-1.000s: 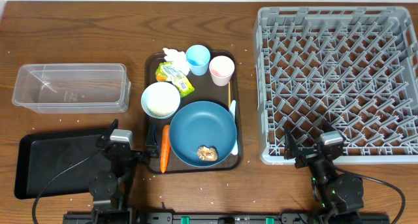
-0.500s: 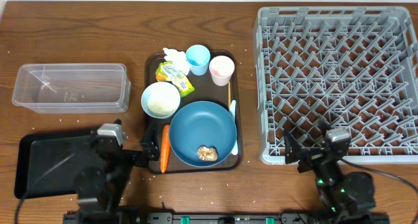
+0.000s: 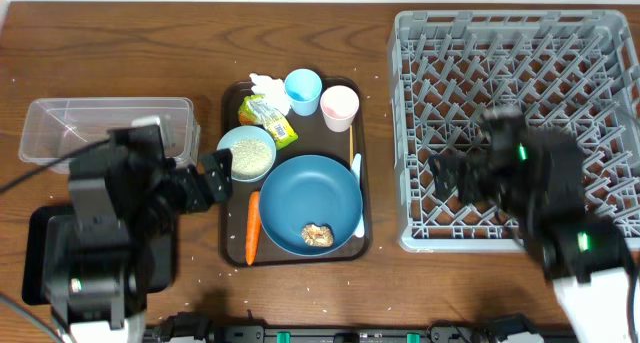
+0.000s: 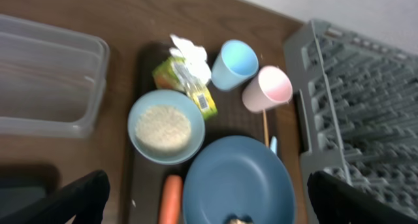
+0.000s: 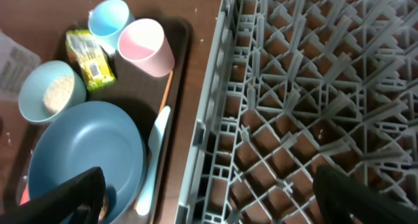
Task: Sort waste into correct bins and load items into the dishwasher rack
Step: 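Reach the left gripper toward the blue cup on the tray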
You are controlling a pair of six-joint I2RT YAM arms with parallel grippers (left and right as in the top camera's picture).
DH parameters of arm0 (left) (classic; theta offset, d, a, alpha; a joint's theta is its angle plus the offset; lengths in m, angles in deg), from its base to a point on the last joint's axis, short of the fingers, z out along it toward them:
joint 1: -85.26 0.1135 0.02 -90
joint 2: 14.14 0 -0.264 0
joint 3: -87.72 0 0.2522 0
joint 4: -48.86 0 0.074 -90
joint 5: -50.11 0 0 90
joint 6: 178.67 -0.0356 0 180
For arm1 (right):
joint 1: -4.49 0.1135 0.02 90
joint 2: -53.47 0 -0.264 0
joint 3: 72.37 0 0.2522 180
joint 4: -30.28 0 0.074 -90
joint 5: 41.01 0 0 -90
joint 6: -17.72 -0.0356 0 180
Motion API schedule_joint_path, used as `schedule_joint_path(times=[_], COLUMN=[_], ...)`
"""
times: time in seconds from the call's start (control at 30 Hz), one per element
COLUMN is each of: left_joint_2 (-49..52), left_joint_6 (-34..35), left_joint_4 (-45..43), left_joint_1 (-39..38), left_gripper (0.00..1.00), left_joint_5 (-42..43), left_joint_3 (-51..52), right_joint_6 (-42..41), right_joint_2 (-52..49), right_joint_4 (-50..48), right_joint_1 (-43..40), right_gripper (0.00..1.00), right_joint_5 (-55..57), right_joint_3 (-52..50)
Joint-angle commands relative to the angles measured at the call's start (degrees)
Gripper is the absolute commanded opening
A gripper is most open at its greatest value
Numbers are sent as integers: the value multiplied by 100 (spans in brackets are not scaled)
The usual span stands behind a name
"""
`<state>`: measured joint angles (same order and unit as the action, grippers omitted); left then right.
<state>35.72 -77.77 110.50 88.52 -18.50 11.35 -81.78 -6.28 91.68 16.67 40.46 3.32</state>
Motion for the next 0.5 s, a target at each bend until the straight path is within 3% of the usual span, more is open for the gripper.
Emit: schedule_joint_path(times=[0.0,0.13,0.3,0.47], left_joint_2=[315,608,1329,2623], left_joint_6=[168,162,-323,-492], left_joint_4=[81,-59,177,671], left_joint_1=[2,2,-116,-708], left_gripper=[98,98,98,98], left_joint_5=[623,636,581,-673], left_joint_3=[-289,-293,-599,-1530], right_joint_6=[376,688,275,-186], right_joint_2=[-754,-1237,-1366,-1366], right_joint_4=[251,262,216,376], right_joint_1=[-72,-72,-284,-616], right_gripper=[99,99,99,99], right_joint_5=[-192,-857,-522,-72], right_joint_3=[767,1104,1154,1152])
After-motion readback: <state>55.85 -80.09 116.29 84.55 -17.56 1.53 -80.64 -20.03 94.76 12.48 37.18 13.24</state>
